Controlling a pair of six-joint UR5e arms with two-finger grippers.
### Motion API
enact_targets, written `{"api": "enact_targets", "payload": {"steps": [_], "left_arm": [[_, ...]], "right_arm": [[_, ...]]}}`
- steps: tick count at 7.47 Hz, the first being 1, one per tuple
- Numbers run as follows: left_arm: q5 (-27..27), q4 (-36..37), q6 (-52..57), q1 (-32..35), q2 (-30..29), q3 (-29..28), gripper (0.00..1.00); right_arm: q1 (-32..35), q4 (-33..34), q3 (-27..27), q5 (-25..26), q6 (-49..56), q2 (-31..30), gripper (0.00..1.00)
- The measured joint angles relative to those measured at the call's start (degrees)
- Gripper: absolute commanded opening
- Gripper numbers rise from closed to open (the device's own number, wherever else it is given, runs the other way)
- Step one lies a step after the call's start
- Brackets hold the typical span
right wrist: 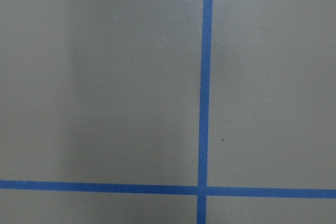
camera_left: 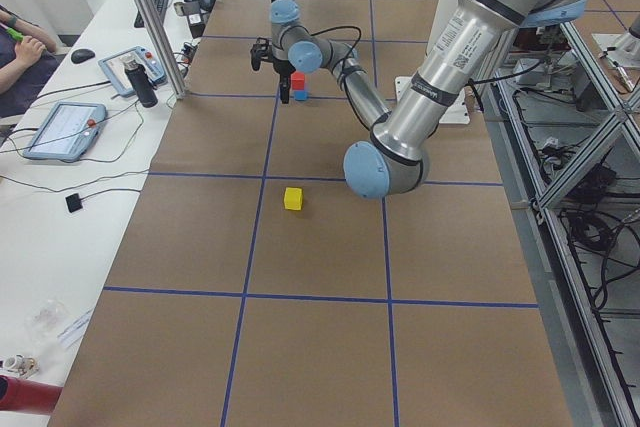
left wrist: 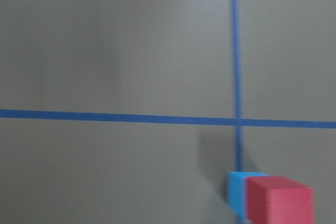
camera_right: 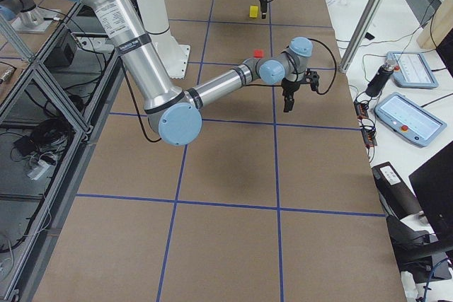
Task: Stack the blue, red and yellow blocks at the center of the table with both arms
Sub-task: 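Open the left gripper and move it toward the yellow cube, then lower the left gripper onto the yellow cube and grasp it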
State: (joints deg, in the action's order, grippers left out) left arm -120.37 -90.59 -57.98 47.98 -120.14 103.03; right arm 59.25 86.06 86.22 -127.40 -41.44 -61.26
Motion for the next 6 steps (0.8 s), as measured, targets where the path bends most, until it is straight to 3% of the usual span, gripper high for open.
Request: {"api": "enact_targets", "payload": {"steps": [3,6], "left_arm": [[0.1,-6.1,14.2,3.4,15.8,1.6,1.00],[0.4,-11.8,14.4,3.8,21.7,0.4,1.00]], "right_arm": [[0.0,-0.7,0.0,0.3,-0.2,-0.1,0.99],[0.0,-0.7,-0.1,0.4,-0.2,-0.4,0.99]]}}
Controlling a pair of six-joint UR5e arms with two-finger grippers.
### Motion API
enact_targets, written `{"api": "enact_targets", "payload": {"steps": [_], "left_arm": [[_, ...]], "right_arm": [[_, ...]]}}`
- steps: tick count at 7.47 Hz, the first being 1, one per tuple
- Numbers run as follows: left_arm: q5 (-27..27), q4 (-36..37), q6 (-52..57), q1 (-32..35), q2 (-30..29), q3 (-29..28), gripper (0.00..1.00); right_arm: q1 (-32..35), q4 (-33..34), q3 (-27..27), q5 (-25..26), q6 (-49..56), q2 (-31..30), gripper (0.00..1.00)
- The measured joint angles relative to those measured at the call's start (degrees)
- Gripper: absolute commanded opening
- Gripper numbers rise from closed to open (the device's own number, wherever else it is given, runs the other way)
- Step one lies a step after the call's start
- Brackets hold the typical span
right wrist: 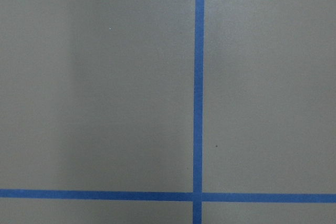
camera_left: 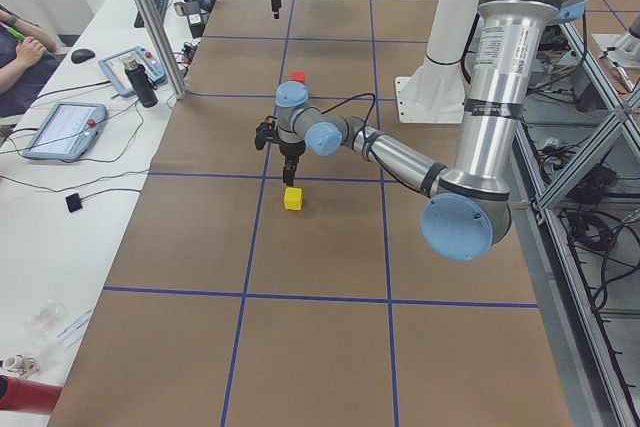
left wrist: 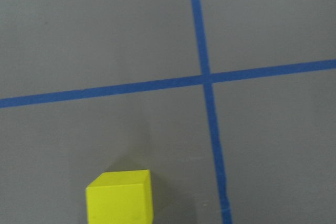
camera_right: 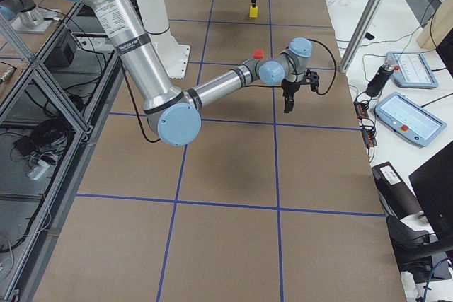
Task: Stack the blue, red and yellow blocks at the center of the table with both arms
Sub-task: 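Lower the left gripper onto the yellow cube and grasp it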
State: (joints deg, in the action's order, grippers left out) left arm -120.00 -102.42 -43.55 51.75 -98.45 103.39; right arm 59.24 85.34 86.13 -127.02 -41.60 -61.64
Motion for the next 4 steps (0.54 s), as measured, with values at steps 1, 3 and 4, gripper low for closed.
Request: {"api": "enact_targets", "payload": {"steps": [1,3,4], "left_arm": [[0.0,-0.3,0.0,-0.1,0.2,-0.8,1.00],[0.0,-0.5,0.2,-0.2,-0.2,-3.0,1.00],[0.0,-0.5,0.4,-0.4,-0.4,-4.0,1.00]], "right_arm": [[0.0,0.0,0.0,0.0,0.0,0.0,0.99],[0.0,0.0,0.0,-0.1,0.0,0.0,0.99],[-0.1,0.0,0.0,-0.1,0.0,0.0,0.99]]}}
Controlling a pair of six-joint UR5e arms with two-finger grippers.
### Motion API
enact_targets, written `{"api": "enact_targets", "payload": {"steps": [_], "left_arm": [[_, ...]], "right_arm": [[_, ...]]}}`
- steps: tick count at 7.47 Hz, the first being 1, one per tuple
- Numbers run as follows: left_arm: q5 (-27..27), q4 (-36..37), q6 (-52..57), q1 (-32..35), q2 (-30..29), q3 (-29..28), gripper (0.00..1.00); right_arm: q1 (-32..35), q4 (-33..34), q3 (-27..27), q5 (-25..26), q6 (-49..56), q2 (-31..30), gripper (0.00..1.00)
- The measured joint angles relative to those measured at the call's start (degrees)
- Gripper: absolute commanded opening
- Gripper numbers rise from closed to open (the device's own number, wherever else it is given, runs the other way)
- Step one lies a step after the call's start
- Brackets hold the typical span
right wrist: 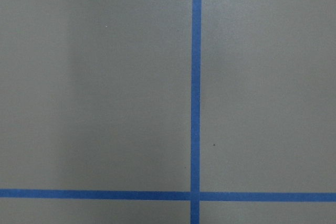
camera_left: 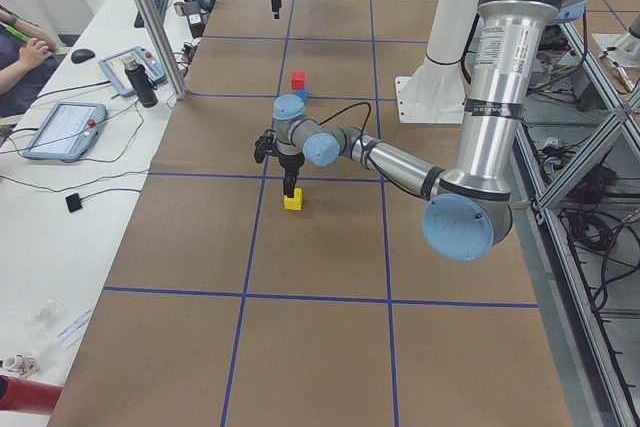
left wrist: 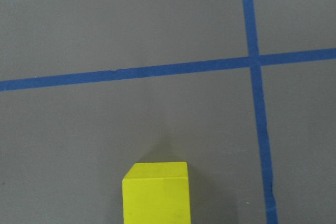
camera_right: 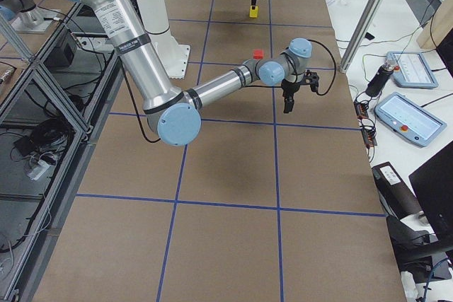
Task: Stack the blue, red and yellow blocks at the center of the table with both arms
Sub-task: 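Lower the left gripper onto the yellow cube and grasp it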
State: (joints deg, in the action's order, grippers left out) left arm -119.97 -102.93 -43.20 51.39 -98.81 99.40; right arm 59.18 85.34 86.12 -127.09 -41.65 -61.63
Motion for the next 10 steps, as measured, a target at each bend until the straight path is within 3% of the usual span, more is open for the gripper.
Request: {"api": "enact_targets", "payload": {"steps": [4,10], "left_arm": [[-0.1,-3.2,0.1,-0.2,-0.9,-4.6,1.00],[-0.3,-3.7,0.0,-0.3,-1.4,-6.0,0.99]], "right_arm": [[0.0,0.0,0.1,0.0,0.0,0.0,0.99],[0.0,0.0,0.1,0.1,0.0,-0.1,1.00]]}}
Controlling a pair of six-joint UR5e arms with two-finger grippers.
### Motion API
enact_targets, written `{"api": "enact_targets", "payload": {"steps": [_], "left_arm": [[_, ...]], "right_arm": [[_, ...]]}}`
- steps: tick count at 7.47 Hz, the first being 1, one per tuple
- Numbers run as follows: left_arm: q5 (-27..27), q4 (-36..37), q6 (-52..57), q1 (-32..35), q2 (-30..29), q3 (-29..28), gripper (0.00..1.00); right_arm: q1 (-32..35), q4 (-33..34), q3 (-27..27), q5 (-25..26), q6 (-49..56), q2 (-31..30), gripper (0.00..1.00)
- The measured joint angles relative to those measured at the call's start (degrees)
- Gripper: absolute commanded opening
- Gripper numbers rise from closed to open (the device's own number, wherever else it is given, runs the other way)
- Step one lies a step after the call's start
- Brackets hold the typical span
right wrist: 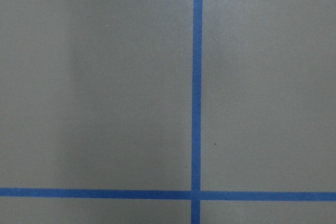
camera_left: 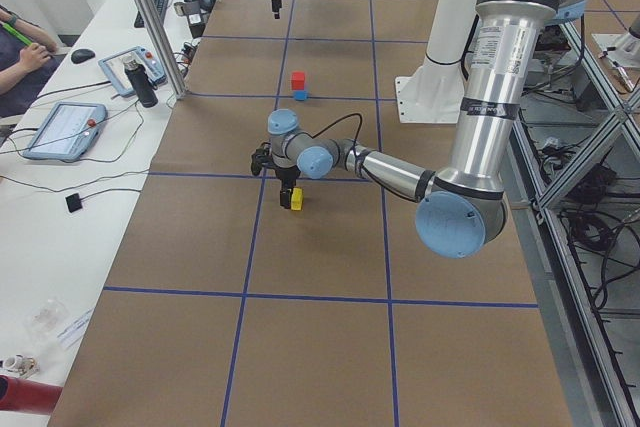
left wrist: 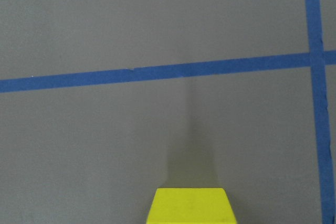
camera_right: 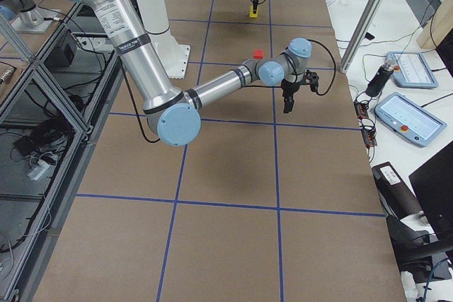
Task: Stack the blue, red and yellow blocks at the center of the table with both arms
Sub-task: 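Lower the left gripper onto the yellow cube and grasp it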
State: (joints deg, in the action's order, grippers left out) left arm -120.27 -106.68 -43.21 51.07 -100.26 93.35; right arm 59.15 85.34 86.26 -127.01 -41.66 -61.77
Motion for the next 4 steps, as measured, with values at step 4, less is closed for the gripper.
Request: {"api": "enact_targets", "payload": {"steps": [4], "left_arm": [[-0.2,0.1,0.0,-0.3,-0.1,-0.3,0.99]], "right_arm": [[0.0,0.0,0.0,0.0,0.2,-0.2,1.00]]}}
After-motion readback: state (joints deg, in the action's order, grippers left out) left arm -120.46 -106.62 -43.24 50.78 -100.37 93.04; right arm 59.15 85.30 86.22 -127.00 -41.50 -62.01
